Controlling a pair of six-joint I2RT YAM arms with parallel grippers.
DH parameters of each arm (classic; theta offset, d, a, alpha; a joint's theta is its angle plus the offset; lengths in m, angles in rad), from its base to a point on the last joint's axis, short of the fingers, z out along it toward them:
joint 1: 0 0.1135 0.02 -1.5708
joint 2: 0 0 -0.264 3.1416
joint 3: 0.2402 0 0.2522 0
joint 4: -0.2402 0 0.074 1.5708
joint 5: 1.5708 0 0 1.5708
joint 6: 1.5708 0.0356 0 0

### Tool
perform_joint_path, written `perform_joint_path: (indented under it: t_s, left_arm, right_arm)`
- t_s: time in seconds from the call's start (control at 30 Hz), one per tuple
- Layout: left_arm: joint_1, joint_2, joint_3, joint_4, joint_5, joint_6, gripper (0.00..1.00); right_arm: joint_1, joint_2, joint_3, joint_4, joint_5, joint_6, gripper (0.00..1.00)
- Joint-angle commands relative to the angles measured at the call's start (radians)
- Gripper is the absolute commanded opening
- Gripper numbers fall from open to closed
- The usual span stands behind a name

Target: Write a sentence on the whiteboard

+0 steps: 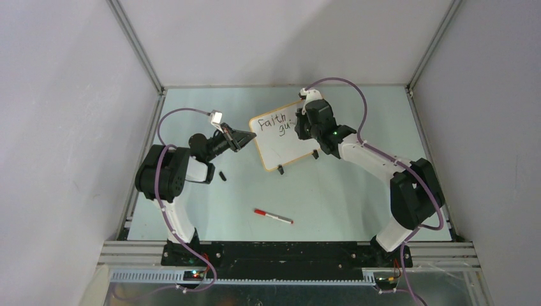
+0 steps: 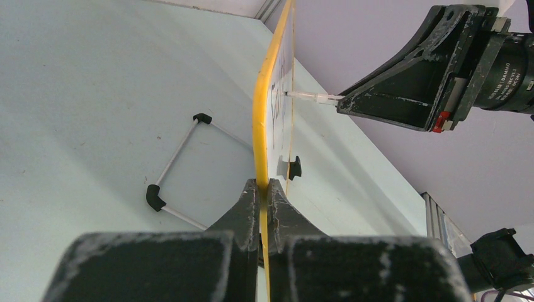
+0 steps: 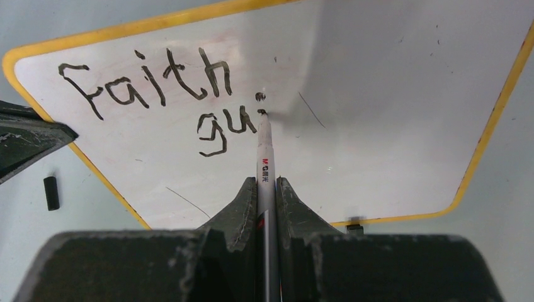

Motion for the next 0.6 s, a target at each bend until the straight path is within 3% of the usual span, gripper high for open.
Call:
perform_joint_path:
  t_s: [0.0, 0.57]
  left_arm:
    - [0.001, -0.012, -0.007, 0.046, 0.020, 0.029, 0.00]
    - [0.001, -0.014, -0.008, 0.046, 0.020, 0.030, 0.00]
  right_arm:
    - [0.000, 0.010, 0.044, -0.032, 0.013, -0.002, 0.00]
    - [0.012, -0.009, 0.045, -0.053, 0.021, -0.009, 0.00]
